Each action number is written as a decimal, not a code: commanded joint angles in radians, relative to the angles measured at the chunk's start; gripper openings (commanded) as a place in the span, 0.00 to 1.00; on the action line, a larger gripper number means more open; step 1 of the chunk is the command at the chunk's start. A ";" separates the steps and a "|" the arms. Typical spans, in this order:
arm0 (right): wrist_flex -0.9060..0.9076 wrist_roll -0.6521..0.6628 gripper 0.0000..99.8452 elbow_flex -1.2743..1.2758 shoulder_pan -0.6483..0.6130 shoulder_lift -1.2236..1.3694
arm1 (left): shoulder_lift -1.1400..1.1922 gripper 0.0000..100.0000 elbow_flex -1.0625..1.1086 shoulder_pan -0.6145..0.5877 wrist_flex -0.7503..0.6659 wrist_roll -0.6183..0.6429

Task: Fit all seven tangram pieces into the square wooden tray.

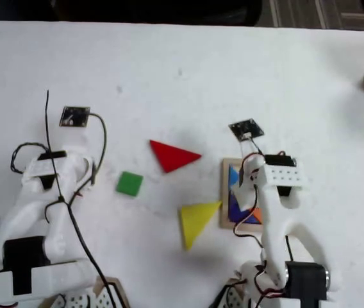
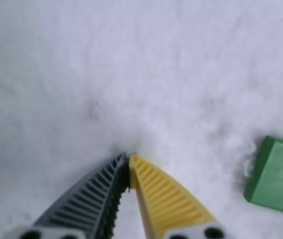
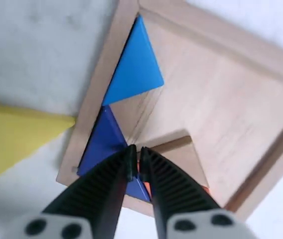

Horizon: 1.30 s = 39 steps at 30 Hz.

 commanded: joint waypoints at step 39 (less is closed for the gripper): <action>-0.038 0.089 0.02 -0.132 0.214 0.048 | 0.002 0.03 -0.051 -0.008 -0.023 -0.009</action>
